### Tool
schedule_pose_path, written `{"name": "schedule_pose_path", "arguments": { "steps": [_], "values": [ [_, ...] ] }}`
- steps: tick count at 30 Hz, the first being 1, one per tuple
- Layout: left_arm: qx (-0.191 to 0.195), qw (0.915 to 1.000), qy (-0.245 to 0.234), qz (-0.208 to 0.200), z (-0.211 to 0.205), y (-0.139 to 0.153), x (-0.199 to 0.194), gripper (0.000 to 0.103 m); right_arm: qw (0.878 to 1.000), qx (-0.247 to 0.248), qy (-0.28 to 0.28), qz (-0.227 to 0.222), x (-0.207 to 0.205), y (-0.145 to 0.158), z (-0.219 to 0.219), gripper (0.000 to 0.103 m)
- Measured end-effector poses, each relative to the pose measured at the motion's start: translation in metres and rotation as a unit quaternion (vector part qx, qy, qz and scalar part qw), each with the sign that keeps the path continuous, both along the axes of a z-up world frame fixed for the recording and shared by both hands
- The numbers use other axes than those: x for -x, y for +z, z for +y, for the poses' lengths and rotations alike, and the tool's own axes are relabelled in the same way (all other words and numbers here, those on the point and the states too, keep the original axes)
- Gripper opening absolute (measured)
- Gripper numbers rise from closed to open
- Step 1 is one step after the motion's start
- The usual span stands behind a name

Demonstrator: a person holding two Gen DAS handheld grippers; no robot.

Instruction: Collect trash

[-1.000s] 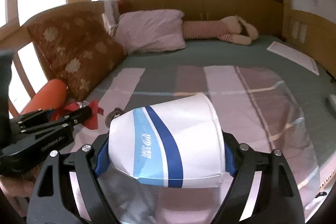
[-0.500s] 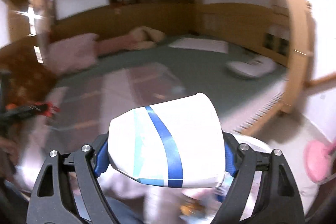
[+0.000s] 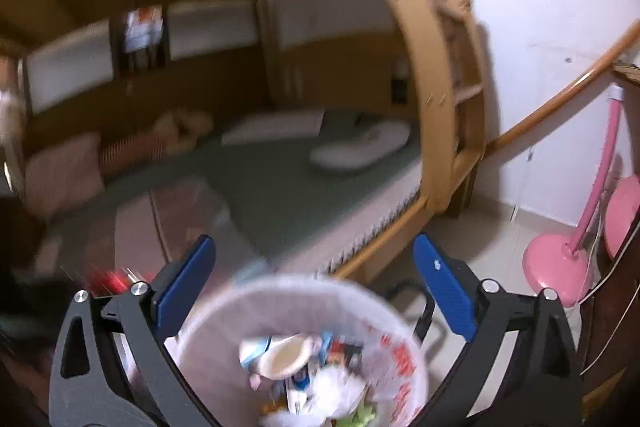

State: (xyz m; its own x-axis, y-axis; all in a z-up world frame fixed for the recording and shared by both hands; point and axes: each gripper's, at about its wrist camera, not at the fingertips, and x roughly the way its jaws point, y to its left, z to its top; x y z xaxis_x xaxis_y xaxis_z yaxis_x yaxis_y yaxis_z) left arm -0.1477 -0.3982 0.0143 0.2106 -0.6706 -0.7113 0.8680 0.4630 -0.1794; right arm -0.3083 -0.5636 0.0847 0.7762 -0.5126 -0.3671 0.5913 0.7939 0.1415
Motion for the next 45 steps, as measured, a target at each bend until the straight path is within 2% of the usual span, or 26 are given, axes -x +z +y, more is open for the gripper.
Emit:
{"name": "schedule_pose_path", "arguments": {
  "steps": [5,6,7,8,9,13,18,20,23,26,29,30,32,33,34,38,42,45],
  "values": [
    [-0.023,0.9986,-0.048,0.005,-0.040,-0.014,0.029,0.038,1.000,0.011,0.009,-0.016,0.011,0.022,0.001,0.100],
    [-0.029,0.9979,-0.057,0.006,-0.046,-0.017,0.034,0.046,1.000,0.012,0.011,-0.014,0.011,0.022,0.002,0.100],
    [-0.029,0.9979,-0.058,0.003,-0.044,-0.018,0.037,0.064,1.000,0.012,0.014,-0.013,0.011,0.021,0.004,0.100],
    [-0.026,0.9983,-0.052,-0.007,-0.043,-0.018,0.039,0.075,1.000,0.010,0.018,-0.013,0.009,0.020,0.005,0.100],
    [-0.022,0.9985,-0.046,-0.017,-0.042,-0.017,0.038,0.091,1.000,0.008,0.021,-0.012,0.006,0.019,0.007,0.100],
    [-0.021,0.9977,-0.022,-0.061,-0.016,-0.007,0.025,0.095,0.999,-0.001,0.041,-0.005,-0.014,0.014,0.017,0.100],
    [-0.013,0.9940,0.061,-0.089,0.047,0.013,-0.024,0.099,0.996,-0.022,0.086,0.004,-0.054,0.005,0.042,0.100],
    [-0.009,0.9889,0.112,-0.097,0.087,0.021,-0.052,0.099,0.993,-0.022,0.114,0.008,-0.077,0.005,0.059,0.100],
    [-0.007,0.9768,0.181,-0.114,0.142,0.032,-0.087,0.099,0.986,-0.018,0.166,0.012,-0.118,0.005,0.097,0.100],
    [-0.012,0.9551,0.265,-0.132,0.208,0.040,-0.121,0.099,0.975,-0.011,0.222,0.020,-0.160,0.006,0.139,0.100],
    [-0.015,0.9361,0.326,-0.130,0.258,0.042,-0.147,0.099,0.960,0.008,0.275,0.045,-0.210,0.005,0.190,0.100],
    [-0.017,0.9258,0.355,-0.128,0.281,0.040,-0.158,0.099,0.956,0.012,0.290,0.052,-0.227,0.005,0.207,0.100],
    [-0.018,0.9120,0.390,-0.124,0.307,0.038,-0.168,0.099,0.949,0.016,0.311,0.057,-0.255,0.003,0.236,0.100],
    [-0.021,0.9003,0.417,-0.122,0.327,0.036,-0.177,0.099,0.945,0.018,0.322,0.061,-0.271,0.000,0.251,0.100],
    [-0.022,0.8928,0.434,-0.120,0.338,0.033,-0.183,0.099,0.940,0.018,0.332,0.069,-0.286,-0.004,0.265,0.100],
    [-0.027,0.8613,0.496,-0.107,0.382,0.015,-0.200,0.099,0.929,0.003,0.359,0.095,-0.331,-0.021,0.298,0.100],
    [-0.028,0.8556,0.508,-0.092,0.396,0.004,-0.205,0.099,0.929,0.006,0.353,0.107,-0.344,-0.051,0.305,0.100],
    [-0.020,0.8528,0.515,-0.085,0.397,0.002,-0.205,0.099,0.923,-0.021,0.355,0.145,-0.352,-0.069,0.298,0.100]
  ]
}}
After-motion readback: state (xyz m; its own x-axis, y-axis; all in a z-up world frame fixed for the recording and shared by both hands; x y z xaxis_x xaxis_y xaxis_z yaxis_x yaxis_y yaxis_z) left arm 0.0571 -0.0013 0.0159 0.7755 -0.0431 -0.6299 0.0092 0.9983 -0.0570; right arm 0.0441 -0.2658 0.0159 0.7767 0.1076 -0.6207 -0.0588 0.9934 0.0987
